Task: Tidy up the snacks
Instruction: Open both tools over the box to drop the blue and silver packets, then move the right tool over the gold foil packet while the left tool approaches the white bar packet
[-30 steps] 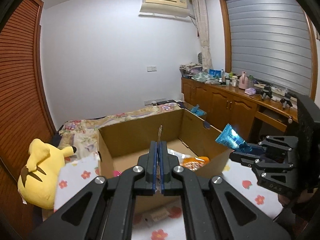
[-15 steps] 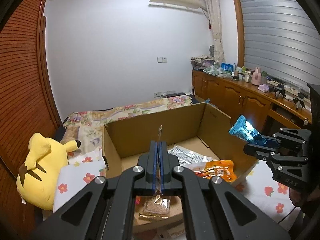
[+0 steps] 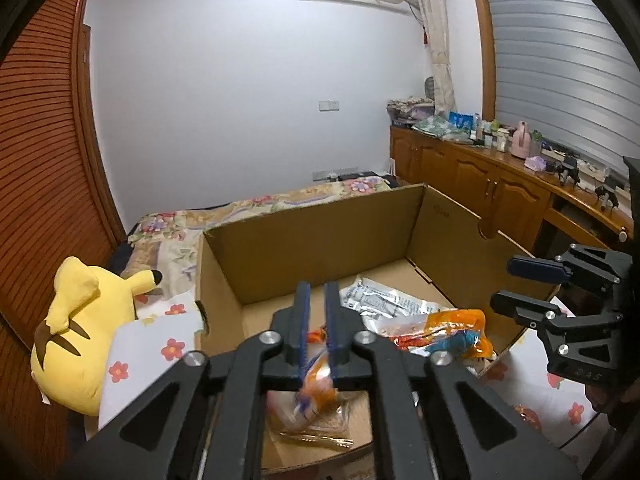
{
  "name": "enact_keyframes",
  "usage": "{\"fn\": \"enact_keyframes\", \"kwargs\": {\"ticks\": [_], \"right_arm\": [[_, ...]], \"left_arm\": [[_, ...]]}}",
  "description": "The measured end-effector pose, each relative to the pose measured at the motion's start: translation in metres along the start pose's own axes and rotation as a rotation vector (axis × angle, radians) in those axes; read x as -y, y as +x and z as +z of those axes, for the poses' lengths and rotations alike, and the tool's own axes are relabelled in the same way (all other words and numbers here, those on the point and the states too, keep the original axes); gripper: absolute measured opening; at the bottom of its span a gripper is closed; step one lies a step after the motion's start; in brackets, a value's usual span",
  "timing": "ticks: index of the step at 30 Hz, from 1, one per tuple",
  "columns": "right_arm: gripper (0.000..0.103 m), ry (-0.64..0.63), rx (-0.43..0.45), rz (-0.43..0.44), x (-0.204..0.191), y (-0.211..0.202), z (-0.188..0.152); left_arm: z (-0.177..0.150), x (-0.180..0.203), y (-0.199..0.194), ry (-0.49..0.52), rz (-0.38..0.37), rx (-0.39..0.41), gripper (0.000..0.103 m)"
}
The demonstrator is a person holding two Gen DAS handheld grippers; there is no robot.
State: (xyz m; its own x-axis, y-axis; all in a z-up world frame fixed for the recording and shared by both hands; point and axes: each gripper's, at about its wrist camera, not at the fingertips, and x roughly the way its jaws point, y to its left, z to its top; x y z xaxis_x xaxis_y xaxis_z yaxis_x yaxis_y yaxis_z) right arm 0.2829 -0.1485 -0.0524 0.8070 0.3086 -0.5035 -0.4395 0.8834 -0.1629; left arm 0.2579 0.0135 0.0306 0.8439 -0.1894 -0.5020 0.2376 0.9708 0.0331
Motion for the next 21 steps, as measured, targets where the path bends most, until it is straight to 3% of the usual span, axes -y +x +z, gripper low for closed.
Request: {"fn": "enact_keyframes", "kwargs": {"ticks": [4, 9, 21], "right_arm": [[0.041, 0.016, -0.011, 0.001, 0.003, -0.002, -0.004], [0.043, 0.033, -0.008, 0.002, 0.005, -0.016, -0.01], [0.048, 0.082, -0.06, 0.058, -0.004, -0.053, -0.036]], "left_arm": [[-0.003, 0.002, -0.001, -0.007, -0.008, -0.011, 0.023], [-0.008, 0.001, -0.009, -0.018, -0.021, -0.011, 0.026], [-0.037, 0.006, -0.048, -0.031, -0.076, -0.009, 0.049]]}}
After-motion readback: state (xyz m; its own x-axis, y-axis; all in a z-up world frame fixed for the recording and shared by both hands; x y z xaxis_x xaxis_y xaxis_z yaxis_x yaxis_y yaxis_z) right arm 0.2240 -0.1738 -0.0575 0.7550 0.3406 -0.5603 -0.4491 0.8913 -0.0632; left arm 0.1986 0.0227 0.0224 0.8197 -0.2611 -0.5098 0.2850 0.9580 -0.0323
